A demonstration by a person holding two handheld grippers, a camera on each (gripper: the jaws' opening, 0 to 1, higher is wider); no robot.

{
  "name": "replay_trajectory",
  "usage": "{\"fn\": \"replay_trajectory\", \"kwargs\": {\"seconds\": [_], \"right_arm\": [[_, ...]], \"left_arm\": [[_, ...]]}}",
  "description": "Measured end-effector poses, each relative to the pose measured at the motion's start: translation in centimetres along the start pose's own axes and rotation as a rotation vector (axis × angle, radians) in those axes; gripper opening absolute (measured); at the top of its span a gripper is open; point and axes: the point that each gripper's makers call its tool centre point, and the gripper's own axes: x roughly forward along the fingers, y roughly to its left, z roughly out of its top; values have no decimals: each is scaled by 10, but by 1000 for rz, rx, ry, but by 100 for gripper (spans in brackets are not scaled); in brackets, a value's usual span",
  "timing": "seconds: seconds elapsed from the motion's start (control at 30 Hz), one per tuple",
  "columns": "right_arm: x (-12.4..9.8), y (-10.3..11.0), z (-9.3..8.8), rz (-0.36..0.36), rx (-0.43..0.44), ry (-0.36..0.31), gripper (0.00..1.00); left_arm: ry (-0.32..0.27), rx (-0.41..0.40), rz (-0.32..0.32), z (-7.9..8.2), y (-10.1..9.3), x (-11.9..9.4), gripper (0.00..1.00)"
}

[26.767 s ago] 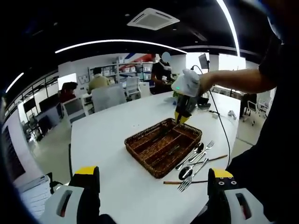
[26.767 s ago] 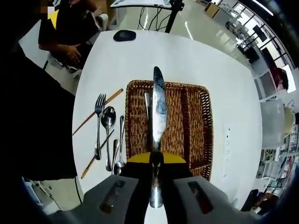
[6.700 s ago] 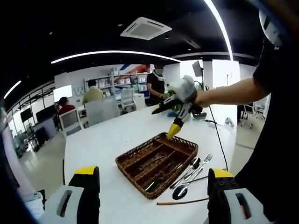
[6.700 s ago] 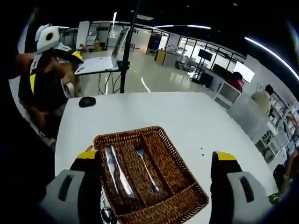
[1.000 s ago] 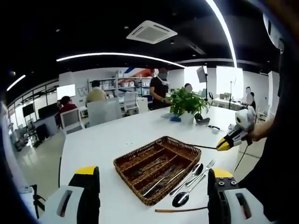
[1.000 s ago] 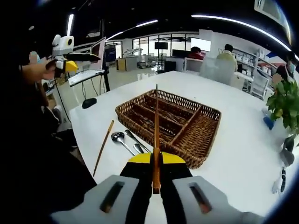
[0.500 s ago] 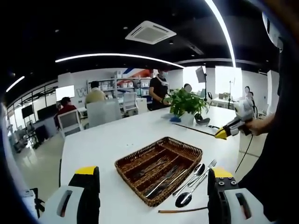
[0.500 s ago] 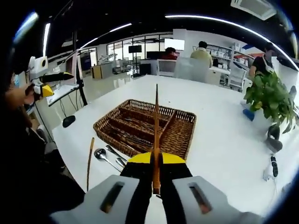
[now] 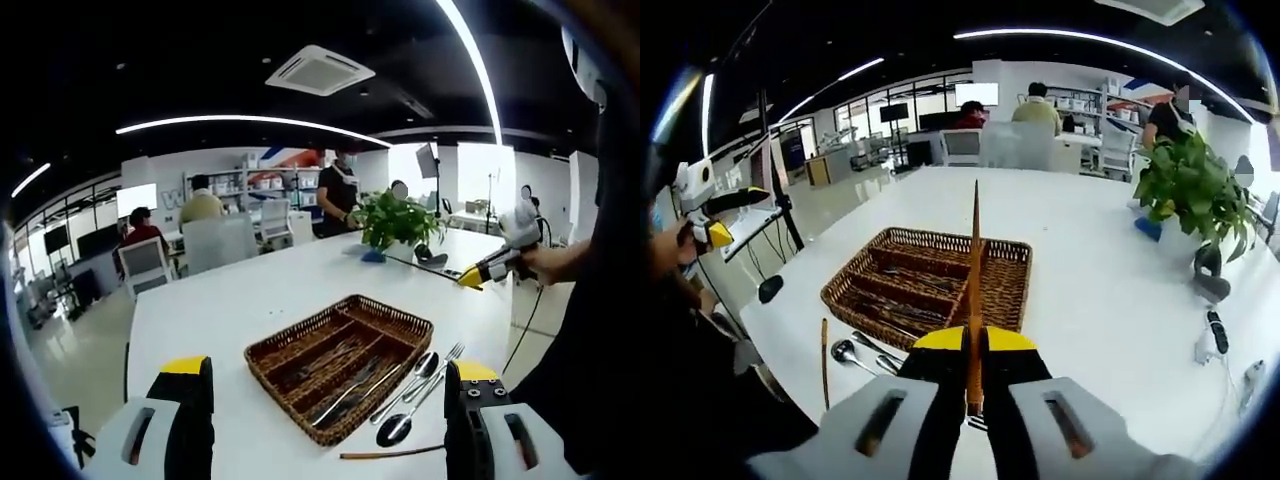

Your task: Arrange the knives, forks, and spoons in their matching storage slots by inserting each utensil handle-first until every utensil is classified and aligned in the correct compartment

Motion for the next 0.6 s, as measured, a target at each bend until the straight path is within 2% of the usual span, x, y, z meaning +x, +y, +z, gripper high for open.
{"fn": "replay_trajectory", "kwargs": {"seconds": [0.6], "right_arm": [[-6,-5,1,-22,28,17,2]], "left_arm": [[-6,2,-17,0,-5,3,100]]}}
